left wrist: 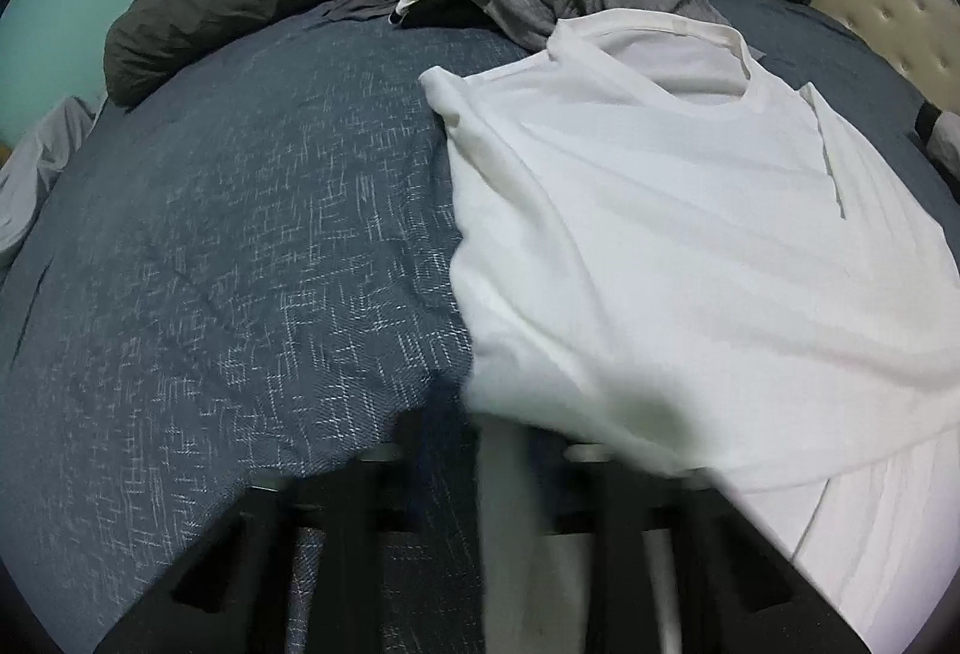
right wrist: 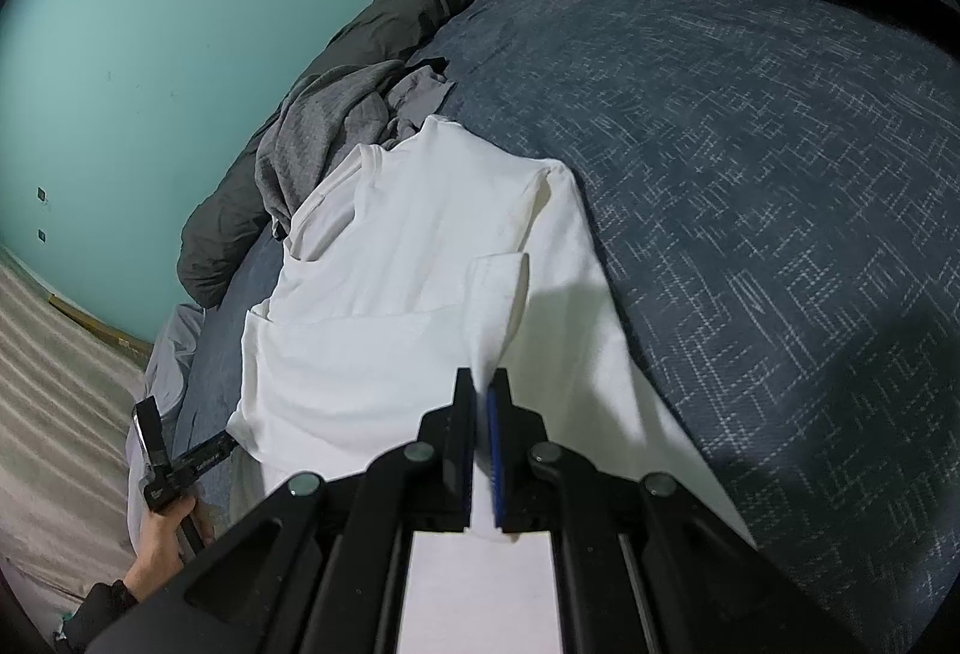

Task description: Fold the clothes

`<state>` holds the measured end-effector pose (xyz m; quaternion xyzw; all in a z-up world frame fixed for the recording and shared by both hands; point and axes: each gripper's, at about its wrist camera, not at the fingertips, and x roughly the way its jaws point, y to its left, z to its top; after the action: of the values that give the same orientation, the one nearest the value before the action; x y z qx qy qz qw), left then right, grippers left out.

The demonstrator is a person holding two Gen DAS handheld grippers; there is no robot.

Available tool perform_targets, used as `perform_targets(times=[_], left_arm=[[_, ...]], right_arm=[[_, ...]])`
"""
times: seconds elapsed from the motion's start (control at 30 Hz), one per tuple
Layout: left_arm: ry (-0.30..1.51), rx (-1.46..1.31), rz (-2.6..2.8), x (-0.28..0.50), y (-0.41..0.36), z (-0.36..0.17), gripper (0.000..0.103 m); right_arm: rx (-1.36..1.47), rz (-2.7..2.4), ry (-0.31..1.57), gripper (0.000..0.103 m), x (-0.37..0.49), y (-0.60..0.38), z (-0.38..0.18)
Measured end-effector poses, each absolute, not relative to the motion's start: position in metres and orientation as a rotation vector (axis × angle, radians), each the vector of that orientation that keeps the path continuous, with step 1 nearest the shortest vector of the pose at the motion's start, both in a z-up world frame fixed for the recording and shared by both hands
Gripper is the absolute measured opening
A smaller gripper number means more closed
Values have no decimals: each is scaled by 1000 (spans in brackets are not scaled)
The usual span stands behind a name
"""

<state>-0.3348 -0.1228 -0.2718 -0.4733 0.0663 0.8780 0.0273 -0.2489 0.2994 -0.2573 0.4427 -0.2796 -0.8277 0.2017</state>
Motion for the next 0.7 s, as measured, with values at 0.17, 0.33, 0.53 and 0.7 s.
perform_targets(times=[0.17,0.33,0.53,0.7], left_arm=[[3,-1392,2774,-325,-148,-256,9],[-255,-1481,2759,-328,-183,-278,7],[-251,-1461,2766,-329,-182,-275,7],[-252,-1452,2750,-330,-186,-271,7]], right_arm=[[1246,-2309,-750,3,-246,296,-255],[1297,-2287,-713,3,-242,289,-261],[1329,-2309,-677,3,-232,292,-258],[1300,-2394,-591,2,-211,298,-238]])
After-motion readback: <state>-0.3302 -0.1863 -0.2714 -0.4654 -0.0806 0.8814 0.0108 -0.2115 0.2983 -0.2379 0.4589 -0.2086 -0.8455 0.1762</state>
